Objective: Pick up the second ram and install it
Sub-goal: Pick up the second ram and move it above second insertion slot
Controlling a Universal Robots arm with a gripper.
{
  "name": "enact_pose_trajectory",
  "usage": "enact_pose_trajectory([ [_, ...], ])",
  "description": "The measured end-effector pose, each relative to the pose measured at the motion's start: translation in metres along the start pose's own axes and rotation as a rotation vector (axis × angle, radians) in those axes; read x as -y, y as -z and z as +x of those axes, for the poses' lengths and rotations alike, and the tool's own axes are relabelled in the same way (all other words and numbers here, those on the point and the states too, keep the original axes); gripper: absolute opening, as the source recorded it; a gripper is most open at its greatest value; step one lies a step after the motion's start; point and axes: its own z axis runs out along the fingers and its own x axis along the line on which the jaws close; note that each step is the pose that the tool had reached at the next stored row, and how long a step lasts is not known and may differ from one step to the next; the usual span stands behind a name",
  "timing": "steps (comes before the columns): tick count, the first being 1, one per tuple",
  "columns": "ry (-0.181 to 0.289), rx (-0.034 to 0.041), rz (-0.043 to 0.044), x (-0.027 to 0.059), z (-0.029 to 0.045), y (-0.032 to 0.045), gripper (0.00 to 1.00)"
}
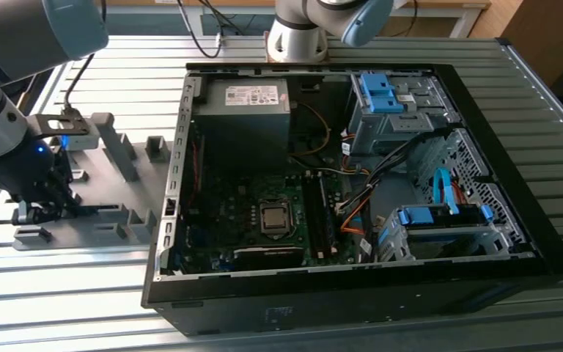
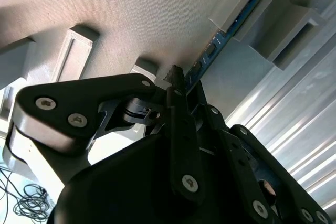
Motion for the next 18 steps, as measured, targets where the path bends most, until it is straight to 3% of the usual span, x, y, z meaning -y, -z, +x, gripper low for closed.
enact_pose_trajectory([
  [15,0.000,0.0001,-0.0001,0.0014,0.0000,0.0008,0.23],
  [17,0.000,0.0002,0.0000,0.0015,0.0000,0.0007,0.21],
  [18,0.000,0.0001,0.0000,0.0015,0.0000,0.0007,0.15],
])
